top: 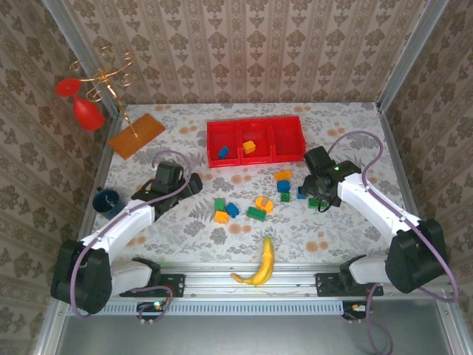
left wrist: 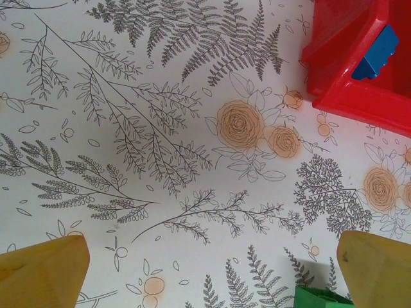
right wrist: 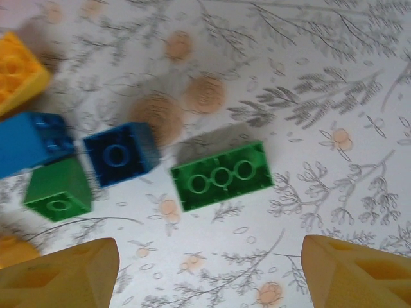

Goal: Sort the legos into containers by color
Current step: Pick up the lego from the middle-right of the table.

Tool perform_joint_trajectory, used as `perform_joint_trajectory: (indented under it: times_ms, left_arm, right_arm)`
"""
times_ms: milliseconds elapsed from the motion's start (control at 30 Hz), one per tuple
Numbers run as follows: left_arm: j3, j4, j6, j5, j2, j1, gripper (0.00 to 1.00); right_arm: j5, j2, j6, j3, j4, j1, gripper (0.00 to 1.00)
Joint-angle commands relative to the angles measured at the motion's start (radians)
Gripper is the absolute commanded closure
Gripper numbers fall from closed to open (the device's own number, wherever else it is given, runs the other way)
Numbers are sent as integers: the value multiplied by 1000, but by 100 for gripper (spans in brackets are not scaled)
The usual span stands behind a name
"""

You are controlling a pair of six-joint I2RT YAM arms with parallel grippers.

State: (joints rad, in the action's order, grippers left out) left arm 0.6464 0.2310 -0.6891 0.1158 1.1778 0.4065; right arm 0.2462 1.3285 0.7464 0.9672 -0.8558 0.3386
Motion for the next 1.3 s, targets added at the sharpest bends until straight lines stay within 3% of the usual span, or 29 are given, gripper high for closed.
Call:
perform_joint_trajectory:
  times_ms: [0, 267, 533, 767, 1033, 1267]
  left_arm:
    - [29, -1, 1, -3, 2, 6, 0]
    - [23, -1, 3, -5, 9, 6, 0]
    - [16, 7, 5, -10, 14, 7, 0]
    - [13, 18, 10, -5, 14, 6, 0]
    - [14, 17, 13, -4, 14, 7, 0]
    - [13, 19, 11, -8, 7, 6, 0]
  right_arm:
    - [-16, -4, 43, -41, 15, -35, 24]
    - [-34, 7, 77, -110, 93, -115, 12]
    - [-53, 123, 102, -98, 172, -154, 2]
    - [-60, 203, 104, -82, 184, -156, 1]
    - [-82, 186, 103, -135, 191, -155, 2]
    - [-82, 126, 101, -173, 182, -157, 10]
